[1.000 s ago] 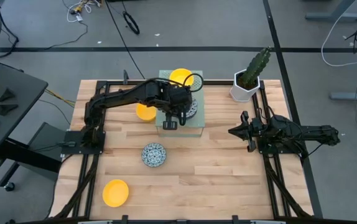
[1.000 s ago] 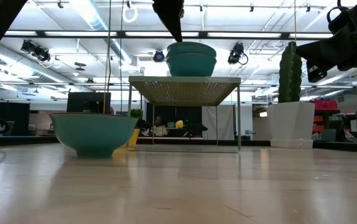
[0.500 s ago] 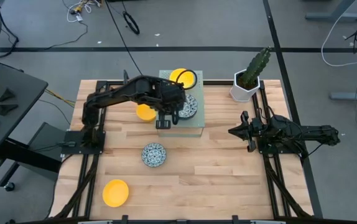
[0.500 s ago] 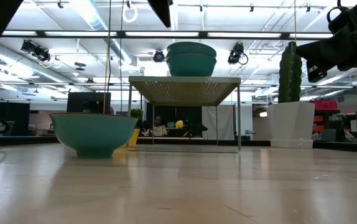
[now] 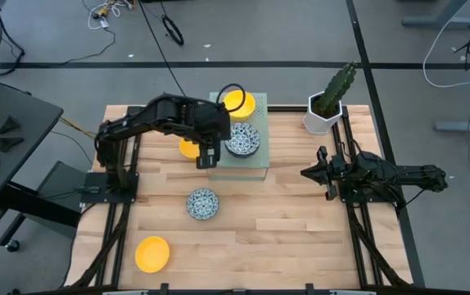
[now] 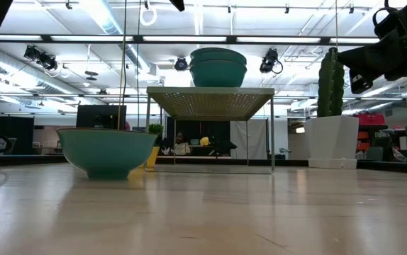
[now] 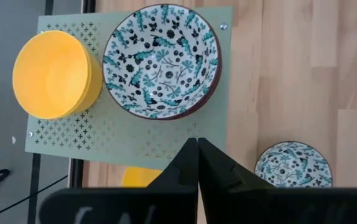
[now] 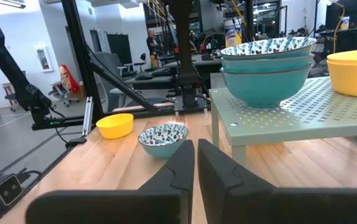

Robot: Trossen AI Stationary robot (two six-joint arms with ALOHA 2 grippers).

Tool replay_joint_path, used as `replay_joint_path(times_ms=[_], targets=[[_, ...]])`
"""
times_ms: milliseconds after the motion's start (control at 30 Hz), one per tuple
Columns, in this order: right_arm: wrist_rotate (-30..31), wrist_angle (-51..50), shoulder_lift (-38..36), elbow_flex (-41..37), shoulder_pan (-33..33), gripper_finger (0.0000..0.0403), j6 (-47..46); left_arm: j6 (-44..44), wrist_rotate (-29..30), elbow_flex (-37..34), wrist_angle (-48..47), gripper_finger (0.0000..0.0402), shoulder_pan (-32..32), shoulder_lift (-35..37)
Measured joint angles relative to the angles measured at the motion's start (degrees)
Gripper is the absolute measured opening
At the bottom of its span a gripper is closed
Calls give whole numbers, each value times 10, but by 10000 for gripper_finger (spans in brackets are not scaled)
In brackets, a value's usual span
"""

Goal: Pick & Place Mini bowls
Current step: Stack the yellow bowl on top of the other yellow bowls on the shelf

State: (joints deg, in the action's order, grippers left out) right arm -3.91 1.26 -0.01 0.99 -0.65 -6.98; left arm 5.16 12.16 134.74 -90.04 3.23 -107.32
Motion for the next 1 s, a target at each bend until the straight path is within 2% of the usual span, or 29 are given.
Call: replay_joint_path(times_ms=[200,467,700,1000], targets=[[0,0,0,0,0,27,0,-20,-32,-6,0,1,-10,2],[0,0,0,0,0,27,0,-21,-42,-69,2,1,-14,12],[0,0,0,0,0,27,0,-46,-48,-185,26,2,-45,59],[0,0,0,0,0,27,0,-76,-99,-372,105,2,-86,138]])
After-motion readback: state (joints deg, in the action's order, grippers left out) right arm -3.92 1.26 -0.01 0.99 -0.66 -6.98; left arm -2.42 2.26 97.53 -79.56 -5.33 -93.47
